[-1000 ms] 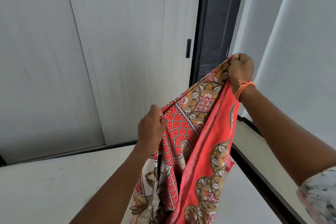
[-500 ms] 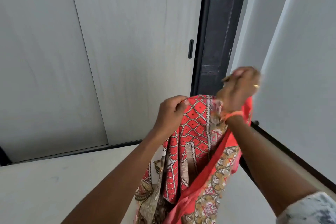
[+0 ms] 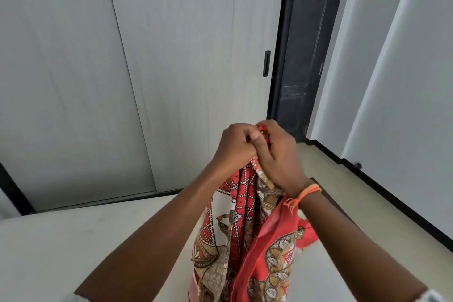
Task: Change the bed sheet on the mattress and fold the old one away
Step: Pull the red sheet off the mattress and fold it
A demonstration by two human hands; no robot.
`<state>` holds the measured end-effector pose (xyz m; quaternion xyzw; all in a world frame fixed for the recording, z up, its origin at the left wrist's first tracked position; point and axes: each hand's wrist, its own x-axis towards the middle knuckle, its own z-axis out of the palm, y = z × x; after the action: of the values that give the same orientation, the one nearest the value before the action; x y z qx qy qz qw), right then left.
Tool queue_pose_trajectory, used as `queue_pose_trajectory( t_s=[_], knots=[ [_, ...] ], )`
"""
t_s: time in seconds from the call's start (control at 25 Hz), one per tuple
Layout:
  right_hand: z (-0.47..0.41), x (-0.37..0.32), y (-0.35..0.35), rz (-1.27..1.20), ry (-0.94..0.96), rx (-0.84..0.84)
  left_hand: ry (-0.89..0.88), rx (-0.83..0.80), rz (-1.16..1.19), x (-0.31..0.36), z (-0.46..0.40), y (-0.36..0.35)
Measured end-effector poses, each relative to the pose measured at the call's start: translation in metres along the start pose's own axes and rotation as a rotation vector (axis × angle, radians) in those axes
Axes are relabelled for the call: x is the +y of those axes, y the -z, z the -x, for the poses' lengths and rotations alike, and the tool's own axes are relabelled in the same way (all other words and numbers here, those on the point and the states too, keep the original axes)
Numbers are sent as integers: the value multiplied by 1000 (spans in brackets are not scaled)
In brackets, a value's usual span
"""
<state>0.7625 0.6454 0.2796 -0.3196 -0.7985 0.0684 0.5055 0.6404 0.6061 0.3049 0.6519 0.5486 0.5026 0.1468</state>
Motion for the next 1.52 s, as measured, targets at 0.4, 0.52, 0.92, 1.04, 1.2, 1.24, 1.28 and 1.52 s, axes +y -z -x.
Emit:
queue_pose_trajectory(
  t_s=[0.4,0.52,0.92,1.04,1.2,1.24,1.28,1.52],
  knots=[
    [-73,15,49,491,491,145,101,-110,158,-54,22,0],
    [-91,9,60,483,474,213,24,346,-191,-76,38,-15],
    [-109,4,62,322,425,290,55,269,-83,-116,62,-47],
    [-112,6,65,288,388,294,94,-18,-6,-113,73,-43],
    [-113,8,68,293,352,314,153,55,89,-117,82,-60],
    [-113,9,71,287,340,316,211,187,67,-121,79,-57],
    [-112,12,74,285,319,317,261,320,33,-125,75,-48],
    [-110,19,75,245,208,295,22,297,-352,-124,83,0]
  ],
)
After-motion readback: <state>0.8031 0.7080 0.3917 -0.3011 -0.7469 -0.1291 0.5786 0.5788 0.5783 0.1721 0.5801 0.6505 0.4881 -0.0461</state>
